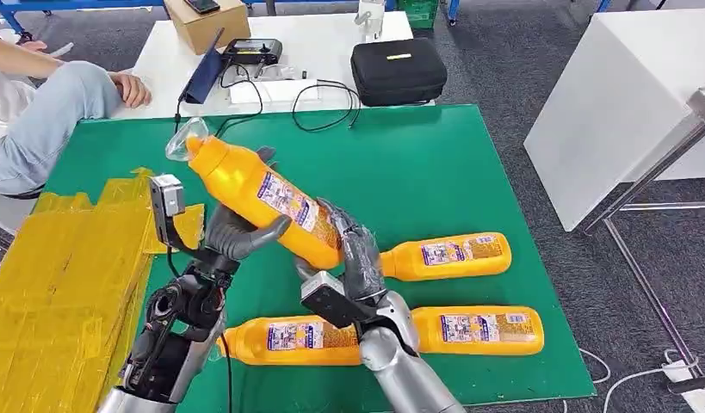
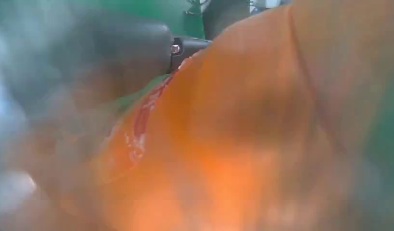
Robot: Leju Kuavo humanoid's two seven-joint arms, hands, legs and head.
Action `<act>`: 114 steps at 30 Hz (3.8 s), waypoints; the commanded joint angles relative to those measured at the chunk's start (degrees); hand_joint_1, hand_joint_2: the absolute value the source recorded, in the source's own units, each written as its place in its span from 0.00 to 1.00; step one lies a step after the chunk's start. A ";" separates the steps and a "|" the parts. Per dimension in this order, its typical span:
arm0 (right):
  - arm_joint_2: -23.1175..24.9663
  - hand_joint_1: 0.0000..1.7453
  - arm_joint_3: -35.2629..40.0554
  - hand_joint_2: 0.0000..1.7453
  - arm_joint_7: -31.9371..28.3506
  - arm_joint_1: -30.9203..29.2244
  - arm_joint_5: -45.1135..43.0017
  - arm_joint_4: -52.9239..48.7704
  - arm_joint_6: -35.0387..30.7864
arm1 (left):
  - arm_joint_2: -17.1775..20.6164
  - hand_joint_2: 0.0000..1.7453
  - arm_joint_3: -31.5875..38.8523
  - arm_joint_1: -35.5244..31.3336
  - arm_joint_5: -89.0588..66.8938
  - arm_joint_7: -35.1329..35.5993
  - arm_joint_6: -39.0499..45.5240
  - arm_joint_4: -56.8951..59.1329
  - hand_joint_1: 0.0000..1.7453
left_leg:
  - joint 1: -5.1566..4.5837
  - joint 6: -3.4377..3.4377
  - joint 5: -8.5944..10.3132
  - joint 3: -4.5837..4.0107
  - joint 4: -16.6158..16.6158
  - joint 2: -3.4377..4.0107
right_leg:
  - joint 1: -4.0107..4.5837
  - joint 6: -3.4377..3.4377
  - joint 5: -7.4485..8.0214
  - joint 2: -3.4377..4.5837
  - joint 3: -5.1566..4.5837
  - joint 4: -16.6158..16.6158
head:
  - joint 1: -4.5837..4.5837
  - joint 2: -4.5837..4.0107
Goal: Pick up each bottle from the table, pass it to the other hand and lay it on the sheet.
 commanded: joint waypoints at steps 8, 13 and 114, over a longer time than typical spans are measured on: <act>-1.48 1.00 4.05 1.00 -0.13 -2.18 -1.07 2.65 -0.30 | -1.25 1.00 3.42 -1.46 2.97 -1.16 1.32 0.52 1.00 | 0.02 -0.01 -0.04 0.10 0.00 -0.01 | 0.02 0.02 -0.03 -0.01 0.12 -0.04 | 0.00 0.00; -1.74 1.00 3.76 1.00 -0.01 -2.37 -1.33 2.20 -0.07 | -1.27 1.00 3.67 -1.49 3.38 -1.01 1.66 0.60 1.00 | 0.02 -0.01 -0.05 0.10 0.01 -0.01 | 0.02 0.02 -0.04 -0.02 0.12 -0.03 | 0.00 0.00; -8.55 0.00 4.30 1.00 5.02 1.69 -3.44 -22.81 6.09 | 16.96 1.00 9.50 -21.61 -104.13 12.56 18.00 52.59 0.00 | 0.06 -0.13 0.02 0.26 -0.04 0.03 | 0.04 0.00 -0.02 0.06 0.20 -0.01 | 0.00 0.00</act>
